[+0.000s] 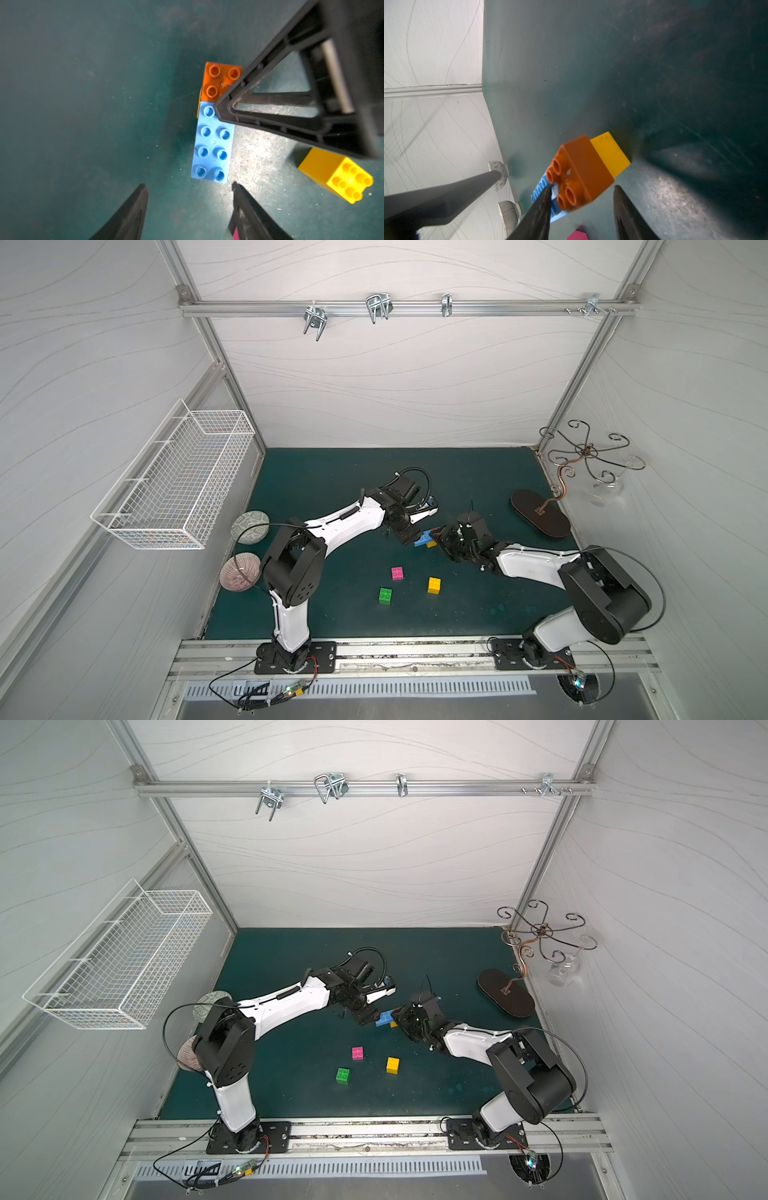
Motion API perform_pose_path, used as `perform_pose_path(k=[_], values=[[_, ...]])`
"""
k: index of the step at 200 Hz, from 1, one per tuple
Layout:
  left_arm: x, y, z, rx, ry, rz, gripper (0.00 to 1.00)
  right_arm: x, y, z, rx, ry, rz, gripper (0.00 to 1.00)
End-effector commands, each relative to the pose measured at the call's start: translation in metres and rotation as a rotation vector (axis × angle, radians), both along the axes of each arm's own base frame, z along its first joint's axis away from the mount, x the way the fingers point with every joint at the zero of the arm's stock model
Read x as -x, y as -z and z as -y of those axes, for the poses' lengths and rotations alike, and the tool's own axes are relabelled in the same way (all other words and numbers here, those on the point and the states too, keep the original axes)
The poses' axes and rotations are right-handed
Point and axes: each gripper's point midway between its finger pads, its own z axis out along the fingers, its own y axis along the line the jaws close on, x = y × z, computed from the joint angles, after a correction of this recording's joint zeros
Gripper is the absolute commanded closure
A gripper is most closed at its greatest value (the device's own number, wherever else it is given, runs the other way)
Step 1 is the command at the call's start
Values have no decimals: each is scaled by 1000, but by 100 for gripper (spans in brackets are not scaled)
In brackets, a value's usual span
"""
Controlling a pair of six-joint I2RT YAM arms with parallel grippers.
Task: Assemble the number 4 with lego
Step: Assemble the lego brick with the lego brick.
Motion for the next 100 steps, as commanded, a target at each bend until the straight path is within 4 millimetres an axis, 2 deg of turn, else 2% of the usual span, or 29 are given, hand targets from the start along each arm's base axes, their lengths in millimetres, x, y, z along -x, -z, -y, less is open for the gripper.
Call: perform_pose_path(k=[1,100], values=[[-9,-23,-1,40,-17,75,30,33,46,30,177,-6,-150,50],[-9,-22,-6,27,-32,85,24,13,5,21,143,-43,28,44]])
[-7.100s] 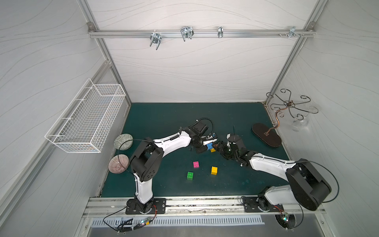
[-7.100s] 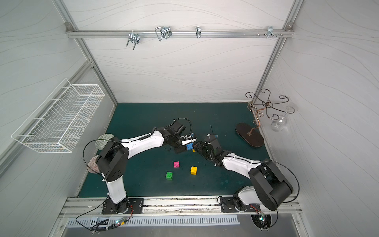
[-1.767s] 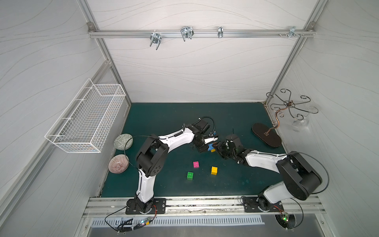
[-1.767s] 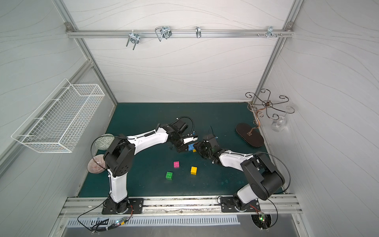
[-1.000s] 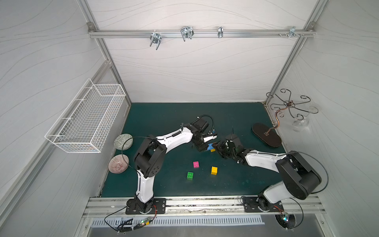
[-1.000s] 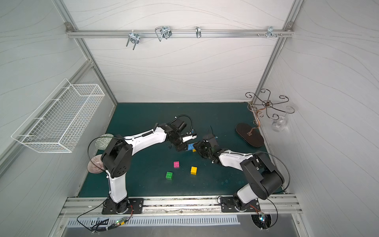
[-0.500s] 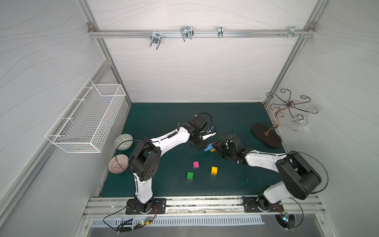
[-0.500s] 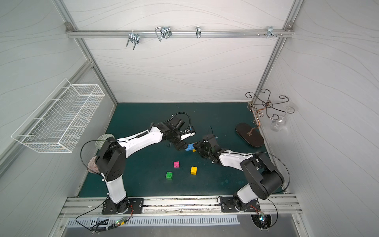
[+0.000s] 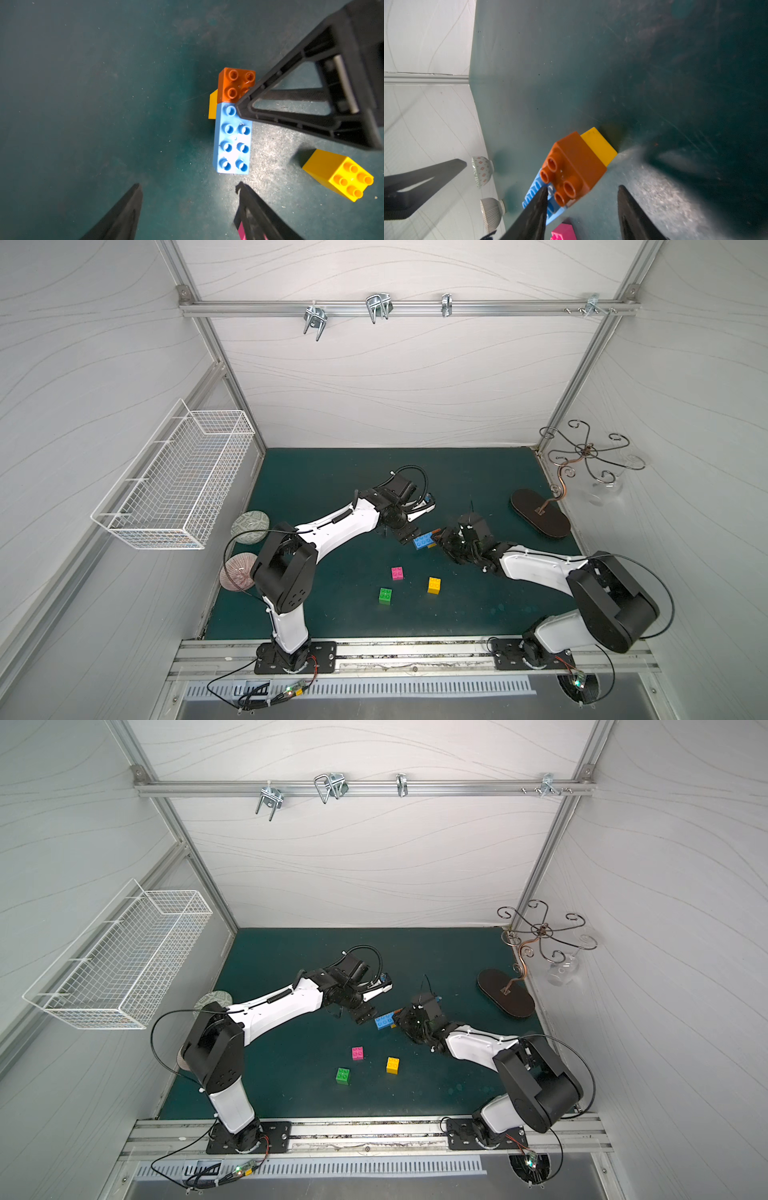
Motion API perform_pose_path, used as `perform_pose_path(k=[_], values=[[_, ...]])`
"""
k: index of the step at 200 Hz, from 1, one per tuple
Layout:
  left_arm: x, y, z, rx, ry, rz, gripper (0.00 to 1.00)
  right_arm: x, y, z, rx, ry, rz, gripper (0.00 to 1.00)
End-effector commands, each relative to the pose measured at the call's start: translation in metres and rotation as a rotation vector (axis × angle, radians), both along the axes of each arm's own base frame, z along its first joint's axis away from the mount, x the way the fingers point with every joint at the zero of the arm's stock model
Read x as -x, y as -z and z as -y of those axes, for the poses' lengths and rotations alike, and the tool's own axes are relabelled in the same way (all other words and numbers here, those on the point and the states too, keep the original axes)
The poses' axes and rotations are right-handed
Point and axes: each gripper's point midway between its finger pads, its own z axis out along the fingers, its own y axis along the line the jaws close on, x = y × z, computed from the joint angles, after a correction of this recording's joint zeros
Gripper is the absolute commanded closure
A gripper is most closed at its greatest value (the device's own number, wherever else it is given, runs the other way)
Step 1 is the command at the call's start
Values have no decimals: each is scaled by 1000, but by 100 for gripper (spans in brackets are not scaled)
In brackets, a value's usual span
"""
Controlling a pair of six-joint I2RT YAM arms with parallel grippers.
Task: Assemble the number 4 with lego
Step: Assemble the lego brick with the lego brick.
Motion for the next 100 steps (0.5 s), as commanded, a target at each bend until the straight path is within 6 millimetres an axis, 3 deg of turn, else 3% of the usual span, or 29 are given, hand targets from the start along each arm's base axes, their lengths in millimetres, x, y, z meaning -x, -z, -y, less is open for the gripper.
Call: perform_pose_path(k=[1,100], values=[[-7,-16,2,29,-3,47,24,8,10,12,74,-9,-11,44],[-6,-17,0,26,-5,57,23,-5,-8,-6,35,-69,50,35]])
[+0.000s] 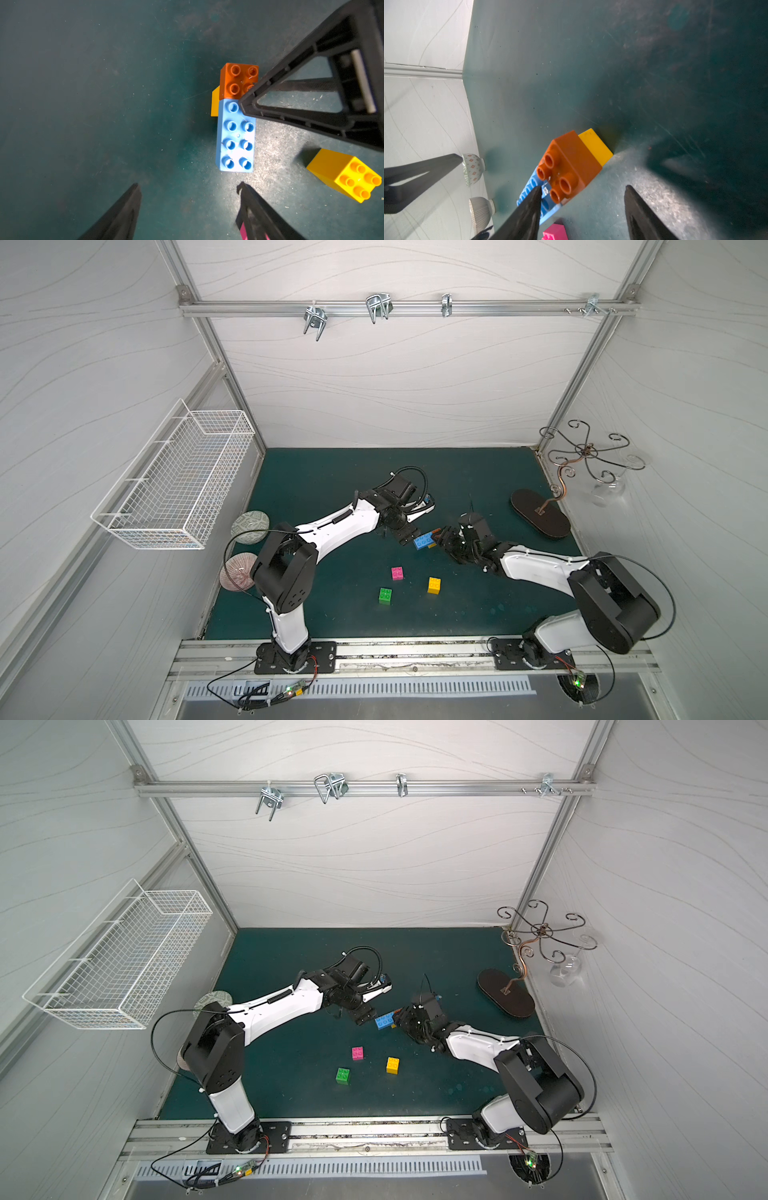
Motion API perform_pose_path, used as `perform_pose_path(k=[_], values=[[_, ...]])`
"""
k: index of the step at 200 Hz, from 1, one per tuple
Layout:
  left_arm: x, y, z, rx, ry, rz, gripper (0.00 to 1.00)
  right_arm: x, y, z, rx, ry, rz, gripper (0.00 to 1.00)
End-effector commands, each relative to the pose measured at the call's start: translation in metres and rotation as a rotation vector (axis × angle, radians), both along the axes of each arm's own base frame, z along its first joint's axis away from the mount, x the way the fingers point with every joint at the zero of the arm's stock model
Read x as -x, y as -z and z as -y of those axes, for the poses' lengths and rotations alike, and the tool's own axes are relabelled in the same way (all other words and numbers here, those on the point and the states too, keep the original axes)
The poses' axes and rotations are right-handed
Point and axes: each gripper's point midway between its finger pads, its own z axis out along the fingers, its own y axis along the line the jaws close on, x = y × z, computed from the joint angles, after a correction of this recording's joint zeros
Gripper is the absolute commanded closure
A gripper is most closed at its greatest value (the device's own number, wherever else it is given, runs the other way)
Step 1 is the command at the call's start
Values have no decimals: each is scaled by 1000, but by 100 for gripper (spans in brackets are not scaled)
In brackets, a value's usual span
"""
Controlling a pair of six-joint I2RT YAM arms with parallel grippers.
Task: Assemble the number 4 with lego
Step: Assemble the lego brick with the lego brick, then pick up the lego brick from the center of the board.
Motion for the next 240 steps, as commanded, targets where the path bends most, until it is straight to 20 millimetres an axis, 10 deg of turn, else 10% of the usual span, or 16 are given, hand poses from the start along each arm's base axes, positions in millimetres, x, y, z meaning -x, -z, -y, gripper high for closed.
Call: perform_pose_path(k=[1,61,120,169,240], values=[[-5,-20,2,36,0,53,23,-5,-8,-6,6,-29,25,35],[-7,-28,-3,40,-20,74,22,-5,-29,-8,12,-63,61,32],[-1,-44,-32,176,-277,66,22,49,-43,16,192,-200,-89,31],[16,-49,-66,301,-486,2,22,101,-29,16,349,-356,-284,31],[33,-59,-99,411,-615,-59,22,120,-10,-2,465,-456,-405,32]])
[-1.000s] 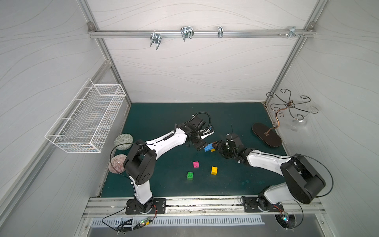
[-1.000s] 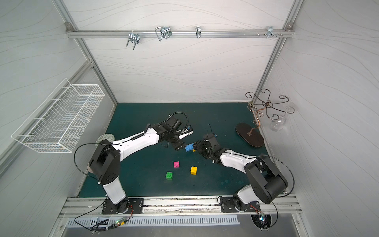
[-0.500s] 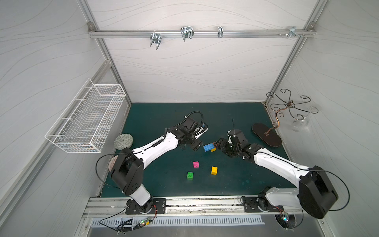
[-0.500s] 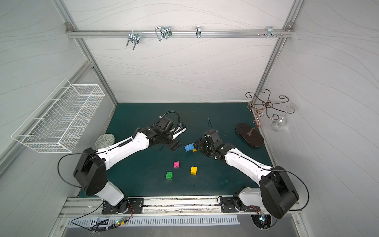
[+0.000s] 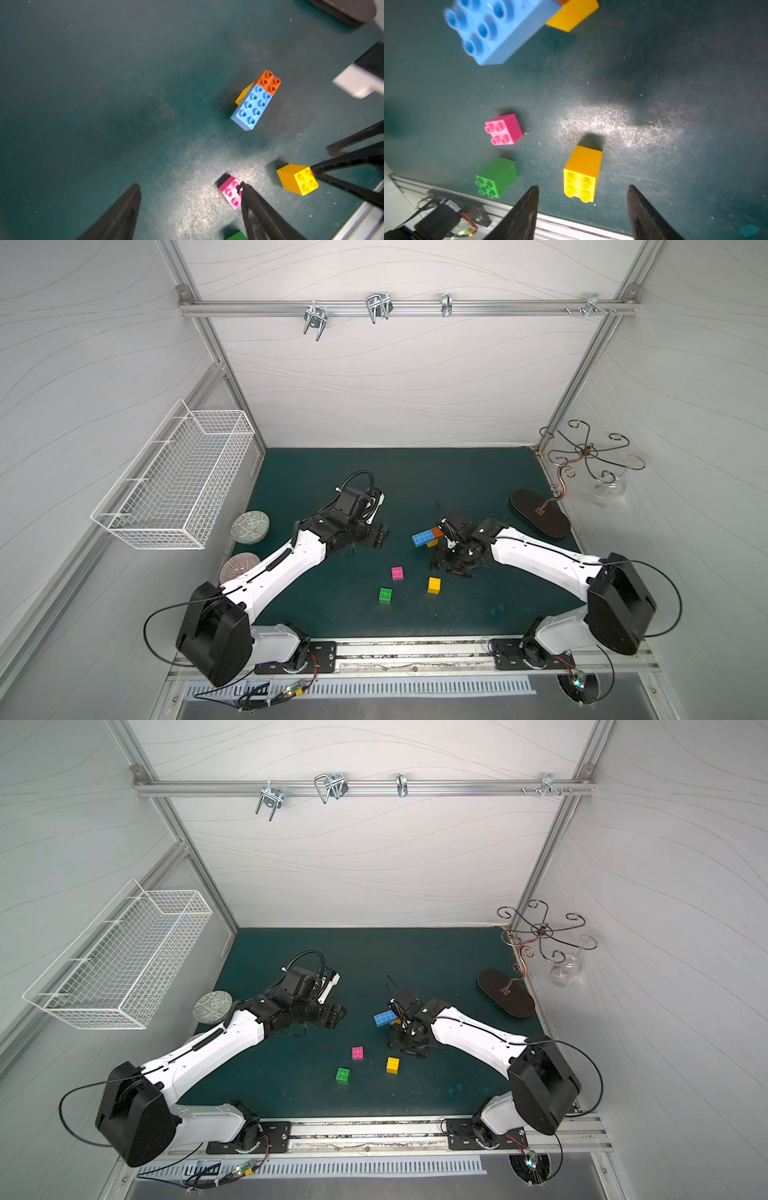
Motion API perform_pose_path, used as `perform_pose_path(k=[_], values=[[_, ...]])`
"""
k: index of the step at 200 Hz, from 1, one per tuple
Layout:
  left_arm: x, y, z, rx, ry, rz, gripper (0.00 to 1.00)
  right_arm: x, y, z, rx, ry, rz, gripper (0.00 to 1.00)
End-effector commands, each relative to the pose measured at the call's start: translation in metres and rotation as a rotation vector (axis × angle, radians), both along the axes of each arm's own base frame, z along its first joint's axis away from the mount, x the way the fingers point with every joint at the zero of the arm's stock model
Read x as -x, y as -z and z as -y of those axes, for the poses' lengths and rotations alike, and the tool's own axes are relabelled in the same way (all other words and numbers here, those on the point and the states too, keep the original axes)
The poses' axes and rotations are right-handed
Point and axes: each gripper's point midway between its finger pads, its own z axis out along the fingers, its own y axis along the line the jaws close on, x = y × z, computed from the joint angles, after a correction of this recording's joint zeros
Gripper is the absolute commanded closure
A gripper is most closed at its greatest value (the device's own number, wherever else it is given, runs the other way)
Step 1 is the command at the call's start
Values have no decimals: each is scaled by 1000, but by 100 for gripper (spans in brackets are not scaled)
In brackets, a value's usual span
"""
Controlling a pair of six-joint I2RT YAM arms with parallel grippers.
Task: Assemble the number 4 with lego
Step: Pick up the lego brick from the center of the board.
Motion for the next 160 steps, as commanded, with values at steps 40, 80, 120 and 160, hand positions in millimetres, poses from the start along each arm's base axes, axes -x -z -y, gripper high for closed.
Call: perform_pose_path(k=[40,80,120,160], values=[[2,-8,-6,78,-49,0,22,20,16,-3,94,-73,-108,35],[3,-4,-9,73,-55,-4,22,25,24,-10,126,-109,-134,39],[3,-3,-10,73,-59,-6,22,29,32,-13,139,-122,-165,45],[2,-2,-12,69,-59,-7,22,32,34,-12,147,-126,-175,60]])
